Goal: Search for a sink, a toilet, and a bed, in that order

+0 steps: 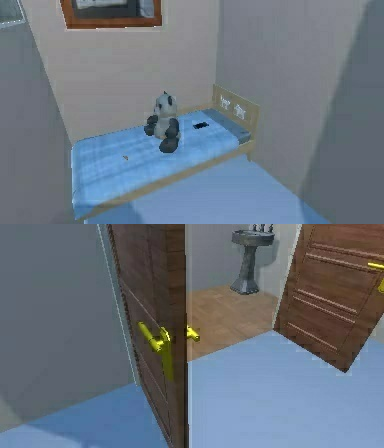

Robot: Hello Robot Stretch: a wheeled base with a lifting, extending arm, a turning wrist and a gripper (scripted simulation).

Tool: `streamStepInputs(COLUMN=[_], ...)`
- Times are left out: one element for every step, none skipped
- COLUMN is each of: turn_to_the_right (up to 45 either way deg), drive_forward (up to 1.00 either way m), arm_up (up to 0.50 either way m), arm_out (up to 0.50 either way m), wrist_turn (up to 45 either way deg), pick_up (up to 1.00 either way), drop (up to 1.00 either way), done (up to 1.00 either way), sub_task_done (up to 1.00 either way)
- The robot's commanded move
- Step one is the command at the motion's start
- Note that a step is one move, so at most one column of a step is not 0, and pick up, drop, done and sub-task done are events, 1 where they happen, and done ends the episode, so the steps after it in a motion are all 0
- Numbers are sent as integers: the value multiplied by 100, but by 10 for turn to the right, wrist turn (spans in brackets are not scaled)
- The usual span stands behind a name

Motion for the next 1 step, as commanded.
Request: streamStepInputs(turn_to_the_right=[120], drive_forward=[0], arm_up=[0], arm_out=[0], wrist_turn=[0], pick_up=[0], drop=[0], done=[0], sub_task_done=[0])
